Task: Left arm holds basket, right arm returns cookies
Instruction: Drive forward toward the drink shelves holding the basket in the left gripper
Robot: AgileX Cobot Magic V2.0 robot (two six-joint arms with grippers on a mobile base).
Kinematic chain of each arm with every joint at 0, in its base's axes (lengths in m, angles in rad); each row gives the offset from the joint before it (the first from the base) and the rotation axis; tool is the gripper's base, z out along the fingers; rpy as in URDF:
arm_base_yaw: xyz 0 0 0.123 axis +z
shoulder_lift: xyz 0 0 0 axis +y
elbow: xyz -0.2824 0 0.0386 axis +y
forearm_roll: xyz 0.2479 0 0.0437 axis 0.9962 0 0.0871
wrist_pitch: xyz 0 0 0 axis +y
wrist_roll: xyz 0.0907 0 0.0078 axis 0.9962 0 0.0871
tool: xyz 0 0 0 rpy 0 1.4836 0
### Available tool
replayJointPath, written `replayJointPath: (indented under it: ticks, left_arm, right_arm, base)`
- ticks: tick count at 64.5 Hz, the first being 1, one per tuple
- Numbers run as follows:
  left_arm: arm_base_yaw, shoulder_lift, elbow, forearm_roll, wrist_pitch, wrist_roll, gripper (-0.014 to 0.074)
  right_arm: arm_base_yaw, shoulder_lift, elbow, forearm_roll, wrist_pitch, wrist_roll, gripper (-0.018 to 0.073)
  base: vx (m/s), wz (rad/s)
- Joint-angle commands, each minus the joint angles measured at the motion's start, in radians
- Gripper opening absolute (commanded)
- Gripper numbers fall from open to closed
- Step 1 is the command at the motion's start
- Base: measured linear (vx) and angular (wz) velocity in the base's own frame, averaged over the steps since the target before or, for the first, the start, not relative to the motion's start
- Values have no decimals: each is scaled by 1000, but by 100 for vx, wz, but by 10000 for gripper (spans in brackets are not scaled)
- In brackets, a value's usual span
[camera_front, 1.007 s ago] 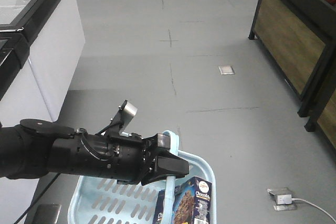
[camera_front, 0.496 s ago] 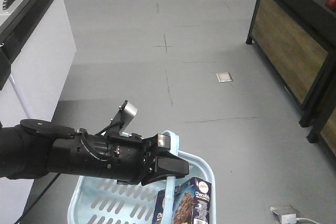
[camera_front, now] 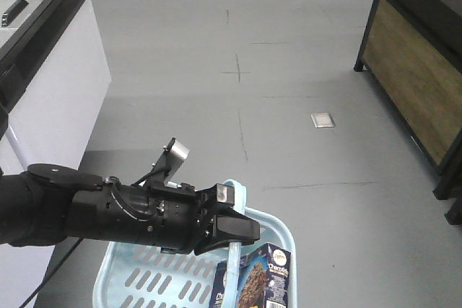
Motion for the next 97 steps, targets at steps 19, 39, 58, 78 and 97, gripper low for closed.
replayJointPath:
  ticks: [19, 39, 58, 78, 97]
  left_arm:
    - [-5, -51, -31, -99, 64, -3, -7]
    - [-5, -51, -31, -99, 64, -3, -7]
    - [-5, -51, -31, -99, 64, -3, -7]
    - [-5, -51, -31, -99, 65, -3, -8]
    - [-5, -51, -31, -99, 65, -3, -8]
  right_arm:
    - [-6, -6, 4, 1, -81, -10, -8]
    - [-6, -6, 4, 1, -81, -10, -8]
    - [-6, -6, 4, 1, -81, -10, -8]
    - [-6, -6, 4, 1, -81, -10, -8]
    - [-6, -6, 4, 1, -81, -10, -8]
  base:
    - [26, 12]
    - [27, 4]
    - [29, -1]
    - [31, 0]
    - [34, 0]
